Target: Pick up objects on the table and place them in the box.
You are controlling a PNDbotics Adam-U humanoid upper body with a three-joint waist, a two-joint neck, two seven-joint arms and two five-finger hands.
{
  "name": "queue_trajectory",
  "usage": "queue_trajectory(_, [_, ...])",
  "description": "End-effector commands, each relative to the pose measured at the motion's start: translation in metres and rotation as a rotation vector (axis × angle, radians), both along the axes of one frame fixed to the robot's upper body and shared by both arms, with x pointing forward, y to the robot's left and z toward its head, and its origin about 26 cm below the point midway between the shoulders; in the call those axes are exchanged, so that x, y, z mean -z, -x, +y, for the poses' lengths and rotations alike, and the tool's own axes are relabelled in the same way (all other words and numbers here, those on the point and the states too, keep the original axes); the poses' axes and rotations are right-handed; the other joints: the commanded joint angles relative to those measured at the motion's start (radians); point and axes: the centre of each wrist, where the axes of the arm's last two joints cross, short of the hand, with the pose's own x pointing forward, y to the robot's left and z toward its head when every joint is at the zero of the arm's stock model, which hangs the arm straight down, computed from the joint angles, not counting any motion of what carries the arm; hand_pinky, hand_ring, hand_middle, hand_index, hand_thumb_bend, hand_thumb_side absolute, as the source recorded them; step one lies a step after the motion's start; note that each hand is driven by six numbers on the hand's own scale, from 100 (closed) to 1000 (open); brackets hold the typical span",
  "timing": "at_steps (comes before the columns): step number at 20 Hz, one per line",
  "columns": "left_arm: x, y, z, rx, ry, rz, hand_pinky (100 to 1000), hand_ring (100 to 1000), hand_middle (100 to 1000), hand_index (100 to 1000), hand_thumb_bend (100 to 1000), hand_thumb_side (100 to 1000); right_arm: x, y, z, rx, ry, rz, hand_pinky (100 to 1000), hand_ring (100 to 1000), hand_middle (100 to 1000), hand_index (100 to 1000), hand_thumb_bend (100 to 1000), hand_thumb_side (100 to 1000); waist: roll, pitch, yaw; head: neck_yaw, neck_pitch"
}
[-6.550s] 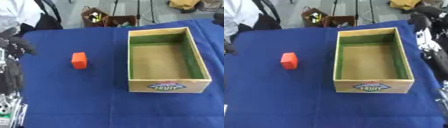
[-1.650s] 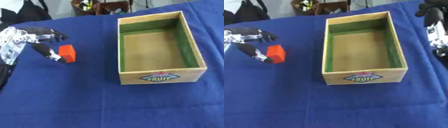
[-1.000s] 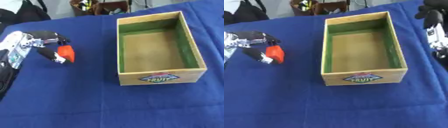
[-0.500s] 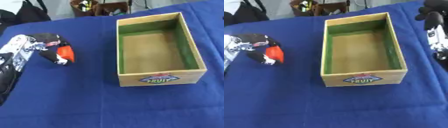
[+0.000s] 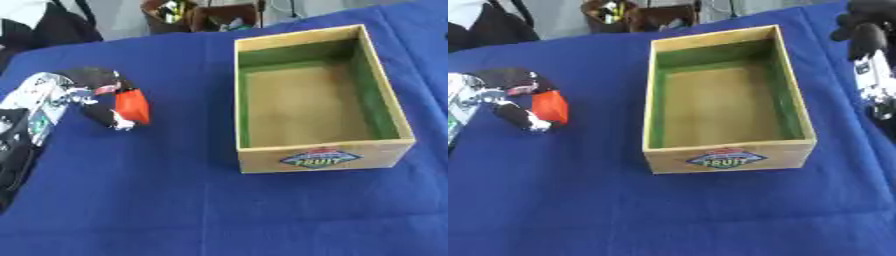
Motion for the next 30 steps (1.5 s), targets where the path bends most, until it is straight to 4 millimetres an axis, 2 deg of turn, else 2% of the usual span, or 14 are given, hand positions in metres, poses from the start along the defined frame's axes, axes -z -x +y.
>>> queue_trajectory(1, [-0.011, 0.003, 0.006, -0.011, -0.01, -0.031, 498, 602, 590, 831, 407, 652, -0.007, 0.004, 0.0, -0.005, 0.004, -0.028, 945, 851, 595, 802, 100, 570, -0.007, -0.027, 0.003, -0.001, -0.014])
queue_trajectory(5, [-0.017, 0.005, 0.006, -0.006, 0.018, -0.086, 407, 529, 520, 799, 208, 553, -0.006, 0.004, -0.001, -0.001, 0.003, -0.023, 946, 851, 594, 802, 100, 569, -0.006, -0.032, 0.008, -0.004, -0.01])
queue_trajectory(9, [-0.022, 0.006, 0.004, -0.011, 0.059, -0.154, 344, 480, 458, 752, 100, 540, -0.005, 0.004, -0.002, 0.001, 0.001, -0.019, 946, 852, 594, 802, 100, 569, -0.006, -0.035, 0.008, -0.006, -0.011])
queue_trajectory(15, [-0.024, 0.008, 0.003, -0.023, 0.107, -0.234, 270, 426, 373, 667, 100, 567, -0.004, 0.004, -0.002, 0.006, 0.001, -0.018, 946, 851, 594, 802, 100, 572, -0.006, -0.037, 0.008, -0.009, -0.01])
queue_trajectory(21, [-0.038, 0.011, 0.001, -0.022, 0.147, -0.305, 243, 405, 353, 634, 100, 579, -0.004, 0.004, -0.003, 0.009, 0.001, -0.017, 946, 850, 595, 802, 100, 572, -0.006, -0.04, 0.014, -0.011, 0.001])
queue_trajectory(25, [-0.055, 0.015, -0.009, 0.018, 0.199, -0.362, 216, 391, 340, 621, 100, 552, -0.004, 0.004, -0.002, 0.004, -0.006, -0.02, 943, 849, 596, 802, 100, 568, -0.008, -0.05, 0.019, -0.022, 0.031])
queue_trajectory(30, [-0.072, 0.022, -0.024, 0.072, 0.232, -0.396, 202, 383, 320, 608, 100, 525, -0.006, 0.004, 0.001, -0.008, -0.016, -0.027, 938, 847, 598, 801, 100, 564, -0.013, -0.064, 0.018, -0.029, 0.055])
